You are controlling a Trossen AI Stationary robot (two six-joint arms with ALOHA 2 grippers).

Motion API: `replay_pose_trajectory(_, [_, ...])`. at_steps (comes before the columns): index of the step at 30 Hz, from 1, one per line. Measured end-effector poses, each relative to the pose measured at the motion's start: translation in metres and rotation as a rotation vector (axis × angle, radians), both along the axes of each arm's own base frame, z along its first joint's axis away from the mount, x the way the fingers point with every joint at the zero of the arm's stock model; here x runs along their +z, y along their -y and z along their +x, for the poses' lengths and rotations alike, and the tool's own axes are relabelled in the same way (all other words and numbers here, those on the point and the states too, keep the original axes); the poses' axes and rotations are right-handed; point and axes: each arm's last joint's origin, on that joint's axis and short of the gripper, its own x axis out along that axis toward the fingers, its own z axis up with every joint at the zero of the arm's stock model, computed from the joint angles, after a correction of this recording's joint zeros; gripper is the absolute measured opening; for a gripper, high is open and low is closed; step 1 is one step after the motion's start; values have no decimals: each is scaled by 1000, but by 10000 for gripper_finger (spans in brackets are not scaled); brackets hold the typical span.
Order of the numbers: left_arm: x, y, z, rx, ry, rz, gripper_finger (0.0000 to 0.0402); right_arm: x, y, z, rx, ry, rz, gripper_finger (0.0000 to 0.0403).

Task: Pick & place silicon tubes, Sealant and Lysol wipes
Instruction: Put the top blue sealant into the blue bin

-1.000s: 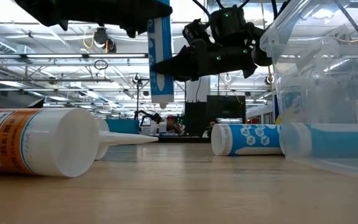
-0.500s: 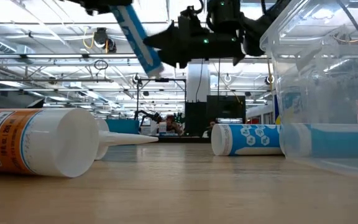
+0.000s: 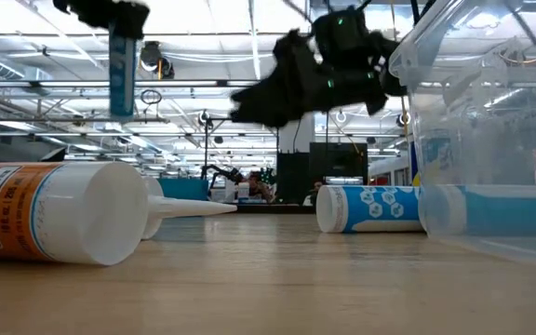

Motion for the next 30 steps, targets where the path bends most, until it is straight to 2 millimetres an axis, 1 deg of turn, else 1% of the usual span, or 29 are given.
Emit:
replay_pose_trajectory(1, [-2, -1, 1, 7, -6, -3, 215, 7, 1, 0, -8, 29, 3, 363])
replay_pose_trajectory(3, [0, -3, 3, -5, 33, -17, 215, 14, 3, 3, -11, 31, 9, 363])
replay_pose_trajectory(5, [4, -4, 3, -29, 49, -49, 215, 15, 5, 5, -1, -58, 8, 363])
replay_pose_trajectory(6, [4, -5, 3, -76, 41, -78, 215, 20, 5, 7, 12, -91, -9, 363])
replay_pose_trajectory(9, [10, -8, 6, -344, 68, -240, 215, 56, 6, 8, 37, -93, -113, 363])
replay_pose_trajectory(10, [12, -10, 6, -407, 74, -298, 215, 68, 5, 6, 41, -92, -148, 363])
replay_pose_trajectory(11, [12, -13, 4, -431, 64, -343, 215, 77, 5, 3, 44, -102, -183, 363])
replay_pose_trajectory(14, [9, -24, -3, -394, 10, -446, 215, 98, 4, -13, -12, -151, -264, 363])
replay_pose_trajectory(18, [3, -40, -14, -254, -45, -575, 215, 141, 4, -43, -161, -63, -339, 363])
replay_pose_trajectory(19, [0, -45, -15, -216, -56, -594, 215, 145, 3, -50, -182, -48, -340, 363])
replay_pose_trajectory(21, [-6, -56, -15, -166, -95, -626, 215, 140, 1, -58, -185, -53, -318, 363])
replay_pose_trajectory(23, [-12, -67, -12, -177, -142, -669, 215, 130, 0, -63, -185, -61, -297, 363])
replay_pose_trajectory(24, [-16, -73, -9, -192, -175, -689, 215, 124, -1, -66, -185, -66, -292, 363])
replay_pose_trajectory(25, [-21, -79, -4, -207, -215, -704, 215, 122, -1, -68, -206, -34, -295, 363])
replay_pose_trajectory(27, [-31, -90, 5, -232, -288, -733, 215, 116, 1, -71, -272, -5, -299, 363])
replay_pose_trajectory(30, [-47, -106, 20, -226, -402, -754, 215, 96, 3, -73, -354, -41, -300, 363])
